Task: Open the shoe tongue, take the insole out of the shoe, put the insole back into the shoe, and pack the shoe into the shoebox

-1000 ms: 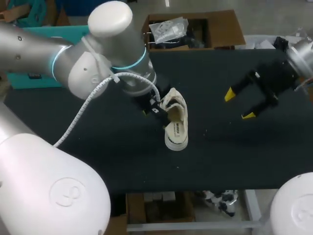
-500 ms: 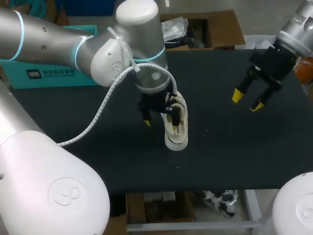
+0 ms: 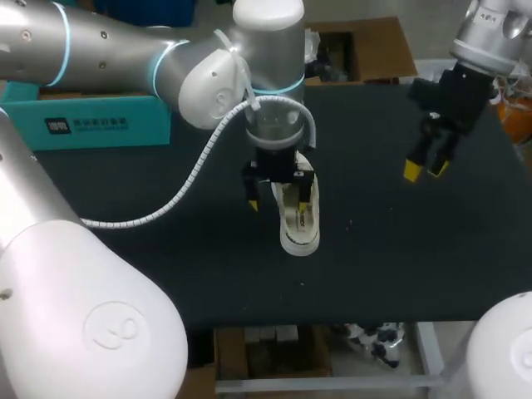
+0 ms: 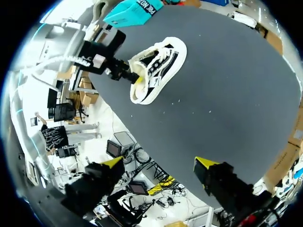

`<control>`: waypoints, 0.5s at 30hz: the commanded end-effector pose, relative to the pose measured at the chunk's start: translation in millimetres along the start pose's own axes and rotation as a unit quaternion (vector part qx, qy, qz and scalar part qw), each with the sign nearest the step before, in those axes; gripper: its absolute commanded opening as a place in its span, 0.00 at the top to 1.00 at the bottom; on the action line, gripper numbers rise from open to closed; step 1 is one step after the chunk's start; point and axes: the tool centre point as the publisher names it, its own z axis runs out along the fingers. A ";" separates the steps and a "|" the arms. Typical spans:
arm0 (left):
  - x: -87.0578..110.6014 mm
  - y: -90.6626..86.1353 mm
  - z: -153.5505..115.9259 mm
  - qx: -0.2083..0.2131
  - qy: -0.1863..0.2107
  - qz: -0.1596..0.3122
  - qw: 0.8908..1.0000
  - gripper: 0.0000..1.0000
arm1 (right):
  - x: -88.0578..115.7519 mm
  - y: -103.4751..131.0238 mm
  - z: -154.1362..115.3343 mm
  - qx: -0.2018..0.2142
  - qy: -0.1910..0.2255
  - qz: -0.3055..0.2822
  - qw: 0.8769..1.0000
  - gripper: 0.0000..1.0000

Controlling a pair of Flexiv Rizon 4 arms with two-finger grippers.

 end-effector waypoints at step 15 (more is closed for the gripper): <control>-12.7 -19.0 8.3 0.005 -0.010 -0.051 0.999 1.00 | -7.8 -24.1 3.5 0.021 -0.075 -0.136 0.988 0.00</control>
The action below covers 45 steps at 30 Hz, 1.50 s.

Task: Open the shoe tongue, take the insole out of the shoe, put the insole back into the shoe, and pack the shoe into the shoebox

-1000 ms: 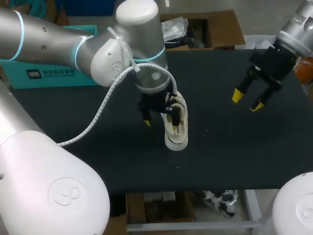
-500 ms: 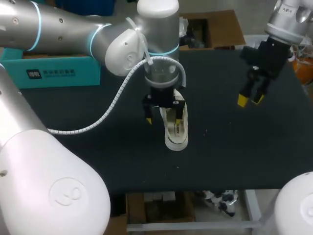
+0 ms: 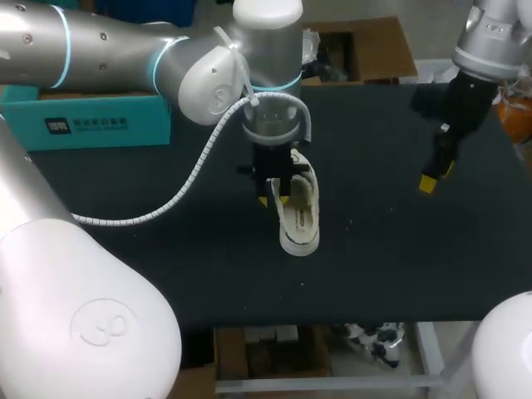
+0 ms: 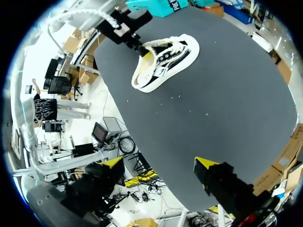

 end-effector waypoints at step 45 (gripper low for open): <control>11.6 -81.0 -131.4 0.114 -0.007 0.368 0.923 1.00 | 11.2 -54.2 -25.0 0.018 -0.219 -0.235 0.947 0.00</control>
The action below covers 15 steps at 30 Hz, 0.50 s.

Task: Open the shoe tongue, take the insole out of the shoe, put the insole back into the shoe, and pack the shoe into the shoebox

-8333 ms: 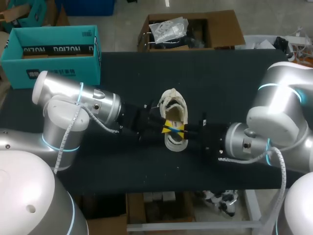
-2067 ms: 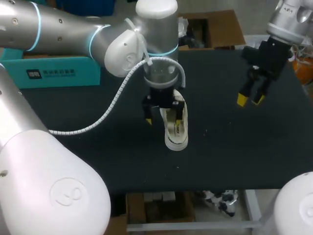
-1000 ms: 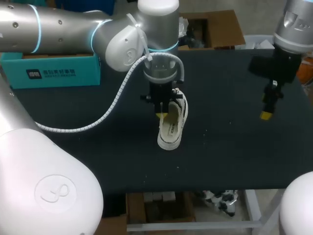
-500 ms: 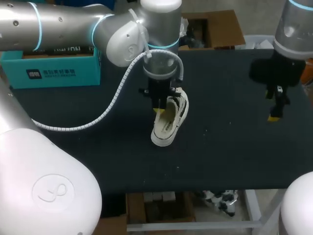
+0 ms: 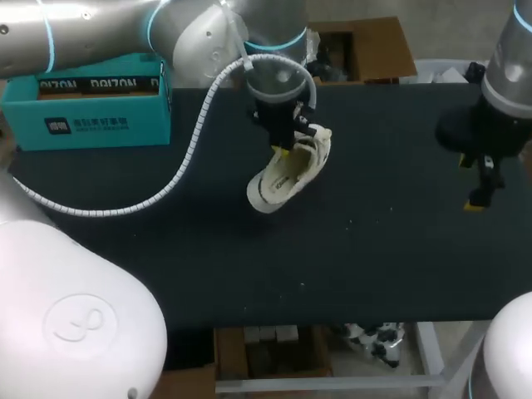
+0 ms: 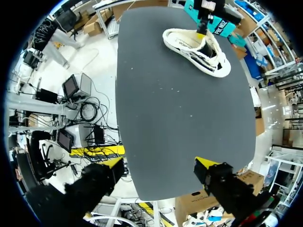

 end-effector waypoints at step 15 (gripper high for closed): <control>-154.9 -80.7 -117.2 0.037 -0.109 0.477 0.871 1.00 | 2.6 -1.1 1.0 -0.001 -0.007 0.000 1.000 0.00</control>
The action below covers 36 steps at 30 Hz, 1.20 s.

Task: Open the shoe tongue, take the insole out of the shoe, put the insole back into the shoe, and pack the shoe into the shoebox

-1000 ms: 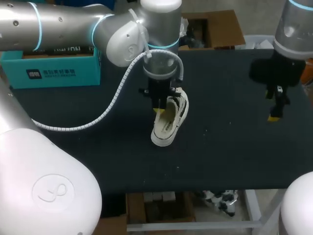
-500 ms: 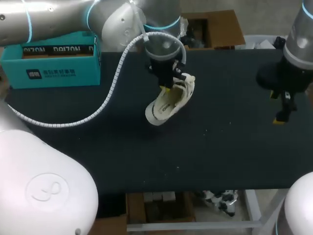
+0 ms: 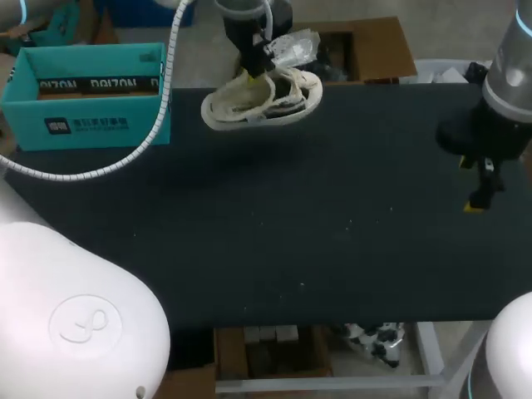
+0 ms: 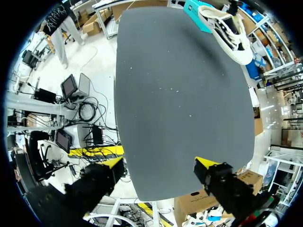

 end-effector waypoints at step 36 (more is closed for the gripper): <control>-299.6 263.7 -20.9 0.074 -0.079 0.228 0.968 1.00 | 1.3 -0.6 -0.6 0.000 -0.001 0.000 1.000 0.00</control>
